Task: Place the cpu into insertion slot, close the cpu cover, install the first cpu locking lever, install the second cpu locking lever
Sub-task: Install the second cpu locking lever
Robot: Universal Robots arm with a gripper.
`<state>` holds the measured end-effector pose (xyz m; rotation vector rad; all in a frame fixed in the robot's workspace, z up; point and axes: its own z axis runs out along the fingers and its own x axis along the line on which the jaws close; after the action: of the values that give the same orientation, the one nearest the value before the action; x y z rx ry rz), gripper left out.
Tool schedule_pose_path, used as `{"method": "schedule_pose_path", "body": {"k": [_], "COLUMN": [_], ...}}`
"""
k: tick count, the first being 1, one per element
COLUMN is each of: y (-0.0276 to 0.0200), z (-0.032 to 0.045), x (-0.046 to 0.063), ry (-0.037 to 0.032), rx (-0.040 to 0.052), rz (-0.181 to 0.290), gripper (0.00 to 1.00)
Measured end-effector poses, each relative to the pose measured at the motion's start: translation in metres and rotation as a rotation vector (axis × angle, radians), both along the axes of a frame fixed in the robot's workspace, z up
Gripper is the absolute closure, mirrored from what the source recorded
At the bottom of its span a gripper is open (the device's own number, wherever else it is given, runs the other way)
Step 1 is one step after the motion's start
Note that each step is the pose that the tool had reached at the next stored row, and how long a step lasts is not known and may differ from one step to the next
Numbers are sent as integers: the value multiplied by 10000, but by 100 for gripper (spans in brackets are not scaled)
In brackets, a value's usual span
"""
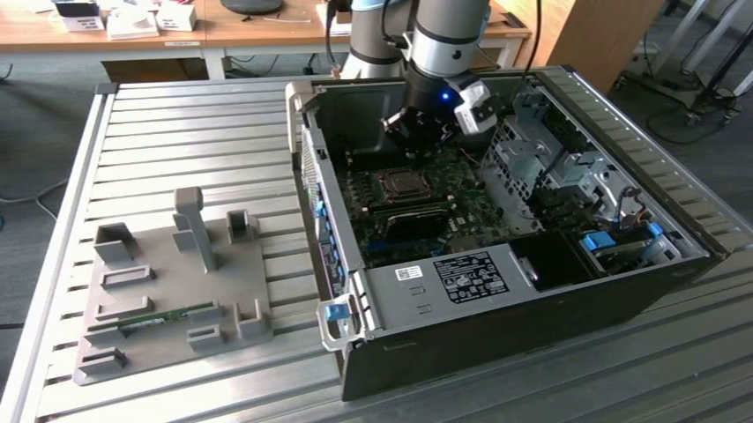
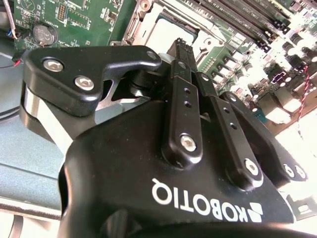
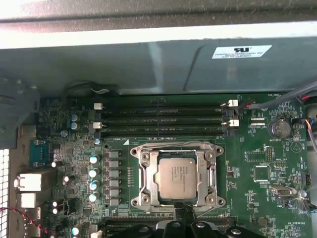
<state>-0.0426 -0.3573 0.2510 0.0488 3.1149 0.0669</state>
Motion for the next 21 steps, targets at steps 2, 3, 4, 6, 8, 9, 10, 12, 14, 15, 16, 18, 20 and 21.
{"method": "schedule_pose_path", "body": {"k": [2,3,4,6,8,9,10,12,14,15,16,18,20,21], "y": [-15,-23,-32,-51,-73,-81,-86,-95,-103,-103,-103,-103,-103,-103], "z": [0,0,0,0,0,0,0,0,0,0,0,0,0,0], "x": [0,0,0,0,0,0,0,0,0,0,-1,-1,-1,-2], "ry": [0,-1,0,0,0,0,0,0,0,-1,-1,-1,0,11], "rx": [0,1,0,0,0,1,1,0,0,0,0,0,0,-1], "rz": [0,0,0,0,1,0,0,0,1,0,0,1,0,-1], "gripper": [89,89,89,89,89,89,89,89,89,89,89,89,89,89]}}
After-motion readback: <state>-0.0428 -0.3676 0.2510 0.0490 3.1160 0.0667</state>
